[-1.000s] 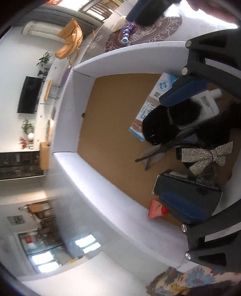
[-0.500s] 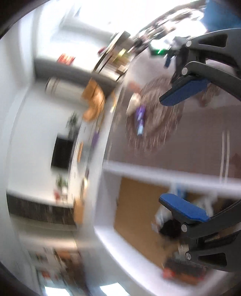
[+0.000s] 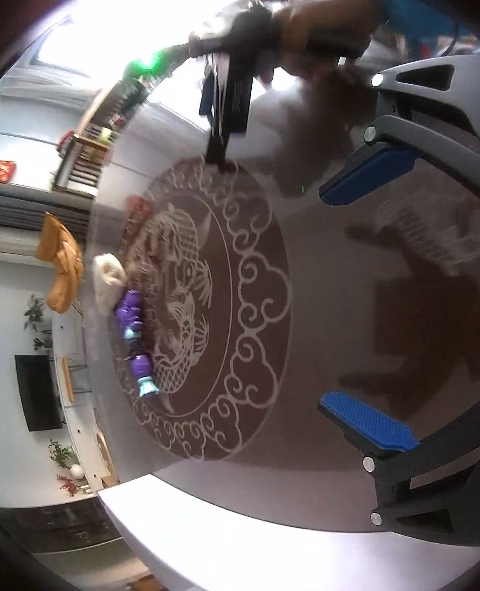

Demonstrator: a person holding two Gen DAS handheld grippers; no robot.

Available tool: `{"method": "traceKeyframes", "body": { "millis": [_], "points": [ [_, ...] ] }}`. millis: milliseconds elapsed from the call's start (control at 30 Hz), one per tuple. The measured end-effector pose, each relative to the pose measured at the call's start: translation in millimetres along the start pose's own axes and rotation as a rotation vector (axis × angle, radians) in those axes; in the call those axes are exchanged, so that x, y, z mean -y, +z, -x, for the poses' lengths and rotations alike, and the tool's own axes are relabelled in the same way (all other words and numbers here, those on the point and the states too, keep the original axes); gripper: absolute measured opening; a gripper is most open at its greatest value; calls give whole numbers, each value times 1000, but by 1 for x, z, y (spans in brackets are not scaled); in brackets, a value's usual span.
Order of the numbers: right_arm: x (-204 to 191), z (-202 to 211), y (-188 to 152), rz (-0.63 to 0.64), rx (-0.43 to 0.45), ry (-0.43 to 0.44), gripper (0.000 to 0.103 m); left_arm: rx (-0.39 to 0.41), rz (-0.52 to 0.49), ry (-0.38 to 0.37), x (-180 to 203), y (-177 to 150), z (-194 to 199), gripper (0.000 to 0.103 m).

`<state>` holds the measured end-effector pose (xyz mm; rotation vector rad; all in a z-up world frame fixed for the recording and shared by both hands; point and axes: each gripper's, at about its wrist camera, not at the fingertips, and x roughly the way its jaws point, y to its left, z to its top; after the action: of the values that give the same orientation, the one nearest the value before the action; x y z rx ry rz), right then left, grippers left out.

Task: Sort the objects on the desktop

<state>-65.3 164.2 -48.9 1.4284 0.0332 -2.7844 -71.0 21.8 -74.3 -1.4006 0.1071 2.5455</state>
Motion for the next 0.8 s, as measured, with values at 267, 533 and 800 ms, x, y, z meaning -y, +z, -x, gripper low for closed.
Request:
{"method": "traceKeyframes", "body": {
  "millis": [267,533,800],
  "points": [
    [-1,0,0,0,0,0,103,25,-40,28,8,1,-18,103],
    [-1,0,0,0,0,0,103,15,-126,-20,8,-5,-12,103],
    [-1,0,0,0,0,0,103,35,-398,-14,2,57,-17,103]
  ]
}}
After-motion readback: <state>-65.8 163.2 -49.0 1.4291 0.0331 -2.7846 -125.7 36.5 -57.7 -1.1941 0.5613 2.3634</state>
